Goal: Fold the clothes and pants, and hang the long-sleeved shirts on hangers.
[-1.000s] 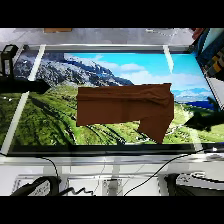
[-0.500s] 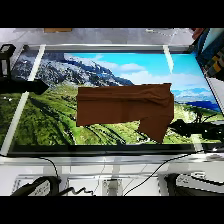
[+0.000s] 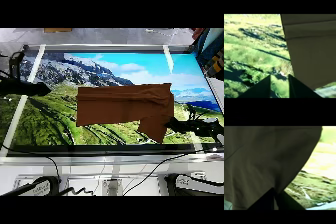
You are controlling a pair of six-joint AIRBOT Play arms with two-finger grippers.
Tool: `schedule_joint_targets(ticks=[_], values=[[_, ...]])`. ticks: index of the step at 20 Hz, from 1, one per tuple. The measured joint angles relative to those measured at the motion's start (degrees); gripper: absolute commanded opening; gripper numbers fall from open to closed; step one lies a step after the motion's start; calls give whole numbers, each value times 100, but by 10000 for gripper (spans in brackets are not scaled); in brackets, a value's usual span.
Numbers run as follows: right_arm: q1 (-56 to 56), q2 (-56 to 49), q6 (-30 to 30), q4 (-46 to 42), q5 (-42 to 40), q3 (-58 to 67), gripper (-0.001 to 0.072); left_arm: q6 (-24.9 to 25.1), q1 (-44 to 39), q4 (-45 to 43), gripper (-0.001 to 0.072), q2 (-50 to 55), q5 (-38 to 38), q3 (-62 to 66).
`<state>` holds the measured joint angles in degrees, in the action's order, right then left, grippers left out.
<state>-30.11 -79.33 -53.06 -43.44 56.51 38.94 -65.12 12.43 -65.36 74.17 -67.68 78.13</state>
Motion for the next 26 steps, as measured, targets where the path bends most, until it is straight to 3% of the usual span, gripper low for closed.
schedule_joint_targets(ticks=[7, 9, 14, 20, 21, 24, 25, 26], values=[[39, 9, 22, -22, 186, 4, 19, -138, 0, 208, 221, 304, -138, -1008], [46, 9, 24, -26, 221, 4, 19, -138, 0, 431, 381, 330, -2, -1523], [46, 9, 24, -26, 273, 4, 19, 275, -2, 1526, 384, 625, 415, -2669], [46, 9, 24, -26, 284, 4, 19, 933, -142, 2806, 384, 1419, 625, -3016], [46, 9, 24, -24, 289, 4, 19, 1016, -197, 2975, 338, 1521, 671, -3034], [46, 9, 22, -26, 293, 4, 19, 1224, -363, 3233, 318, 1714, 885, -3021], [46, 9, 22, -26, 293, 4, 19, 1259, -396, 3254, 123, 1746, 960, -3001], [46, 9, 22, -26, 297, 4, 18, 1287, -422, 3239, 17, 1777, 1064, -2975]])
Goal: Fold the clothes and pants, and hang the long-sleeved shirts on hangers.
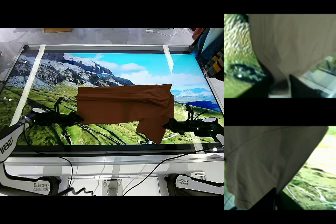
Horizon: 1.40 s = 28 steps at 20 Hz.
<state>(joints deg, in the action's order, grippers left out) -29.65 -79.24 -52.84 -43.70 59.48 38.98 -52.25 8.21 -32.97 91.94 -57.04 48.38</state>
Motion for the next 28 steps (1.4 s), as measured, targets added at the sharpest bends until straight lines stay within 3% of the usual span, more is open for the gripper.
schedule_joint_targets(ticks=[5, 9, 17, 22, 28], values=[[0, 188, 0, -17, 149, 0, 18, 164, -13, -101, 14, -46, -240, 317], [0, 1062, 11, -289, 369, 0, 18, 151, 50, -369, 13, -715, -485, 479], [7, 3574, -136, -254, 1025, 0, 18, -981, 149, -2177, 14, -3338, -374, -190], [157, 3912, -354, 299, -142, -118, 17, -1506, 63, -2002, 14, -4057, 1038, -1084], [1235, 2636, -584, 483, -2221, -229, 18, -1644, -831, -1250, 14, -3147, 3154, -1300]])
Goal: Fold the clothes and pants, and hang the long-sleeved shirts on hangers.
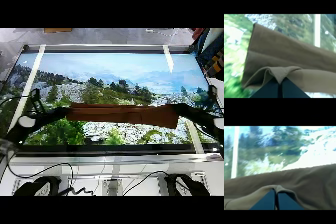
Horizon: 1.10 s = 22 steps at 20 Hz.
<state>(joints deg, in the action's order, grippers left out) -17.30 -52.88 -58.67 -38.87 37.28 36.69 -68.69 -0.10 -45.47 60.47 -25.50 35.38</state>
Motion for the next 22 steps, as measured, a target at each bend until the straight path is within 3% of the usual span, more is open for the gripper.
schedule_joint_targets(ticks=[5, 6, 7, 8, 16, 22], values=[[503, -1325, -339, 33, -1333, -11, 31, -35, -411, 216, 20, 1023, 758, 380], [535, -1473, -380, 37, -1471, -11, 153, -33, -437, 225, 194, 1165, 798, 474], [562, -1589, -413, 37, -1565, -11, 428, -33, -461, 232, 561, 1292, 859, 562], [579, -1672, -437, 37, -1644, -9, 589, -35, -476, 243, 691, 1375, 892, 619], [621, -1753, -501, -179, -1351, 11, 589, -37, 24, 24, 693, 1357, 584, 789], [621, -1718, -490, -549, -249, 501, 588, 125, 1115, -247, 694, 1797, -1394, 1362]])
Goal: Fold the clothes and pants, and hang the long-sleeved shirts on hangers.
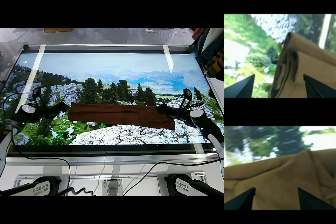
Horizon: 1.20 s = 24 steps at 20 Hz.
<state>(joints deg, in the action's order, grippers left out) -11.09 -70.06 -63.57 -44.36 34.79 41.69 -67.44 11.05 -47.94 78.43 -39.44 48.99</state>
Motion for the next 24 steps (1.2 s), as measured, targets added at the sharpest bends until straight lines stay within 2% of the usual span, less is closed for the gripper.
schedule_joint_targets(ticks=[4, 7, 8, 9, 11, 12, 13, 14, 15, 18, 21, 24], values=[[2, 0, 15, -83, 748, 546, 588, 282, 208, -2, 694, 756, -1263, 789], [7, 0, 20, -105, 1276, 946, 588, 459, 87, 188, 692, 1316, -1731, 1257], [9, 2, 22, -103, 1403, 1056, 587, 560, 13, 273, 668, 1475, -1825, 1366], [26, 2, 24, -111, 1523, 1152, 587, 682, -68, 369, 556, 1591, -1915, 1447], [103, 2, 31, -116, 1657, 1279, 585, 997, -271, 391, 152, 1777, -2015, 1539], [162, 2, 44, -116, 1679, 1316, 556, 1163, -363, 382, 22, 1832, -2070, 1567], [247, 2, 90, -120, 1707, 1346, 433, 1344, -452, 433, 16, 1860, -2076, 1609], [343, 2, 118, -136, 1714, 1370, 249, 1436, -516, 468, 15, 1891, -2098, 1644], [461, 2, 146, -188, 1674, 1381, 14, 1526, -568, 450, 15, 1906, -2159, 1690], [901, 2, 188, -310, 1342, 1408, 18, 1683, -625, 444, 14, 1832, -2514, 1908], [1464, -26, 188, -363, 809, 1419, 17, 1637, -549, 315, 14, 1460, -2970, 2094], [2037, -212, -129, -382, 258, 1478, 17, 1537, -426, 170, 15, 758, -3397, 2177]])
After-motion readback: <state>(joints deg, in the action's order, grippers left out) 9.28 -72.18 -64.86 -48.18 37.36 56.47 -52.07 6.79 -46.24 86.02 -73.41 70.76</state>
